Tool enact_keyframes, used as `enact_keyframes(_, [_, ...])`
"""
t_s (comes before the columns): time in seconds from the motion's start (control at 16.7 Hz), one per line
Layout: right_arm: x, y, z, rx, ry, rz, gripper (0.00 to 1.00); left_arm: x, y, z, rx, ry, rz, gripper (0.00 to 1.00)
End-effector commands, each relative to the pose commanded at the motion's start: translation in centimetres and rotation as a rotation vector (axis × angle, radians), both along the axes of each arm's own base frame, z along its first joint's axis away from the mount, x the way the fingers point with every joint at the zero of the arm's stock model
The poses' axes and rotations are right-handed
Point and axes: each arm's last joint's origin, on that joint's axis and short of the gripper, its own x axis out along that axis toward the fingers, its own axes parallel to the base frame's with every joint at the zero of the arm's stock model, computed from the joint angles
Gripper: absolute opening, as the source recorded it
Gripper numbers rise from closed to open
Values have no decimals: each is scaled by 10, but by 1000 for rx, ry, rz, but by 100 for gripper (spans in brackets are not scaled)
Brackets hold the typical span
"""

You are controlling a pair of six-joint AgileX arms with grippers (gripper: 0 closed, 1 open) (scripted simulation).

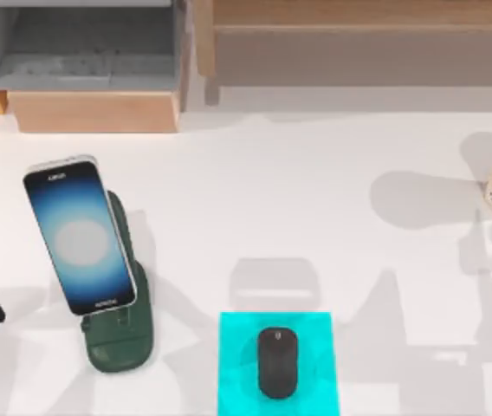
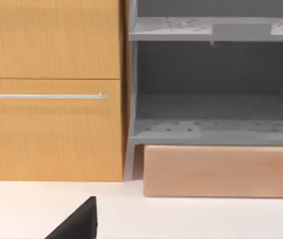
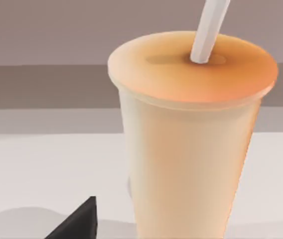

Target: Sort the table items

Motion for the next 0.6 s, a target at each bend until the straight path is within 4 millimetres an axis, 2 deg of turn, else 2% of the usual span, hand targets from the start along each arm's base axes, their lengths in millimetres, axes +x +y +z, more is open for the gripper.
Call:
enact_keyframes(0.36, [44,5,-30,-17,-19,-12,100,0,0,0,0,0,0,100])
enact_keyframes(0.6, [66,9,-43,-26,-70,-17,100,0,0,0,0,0,0,100])
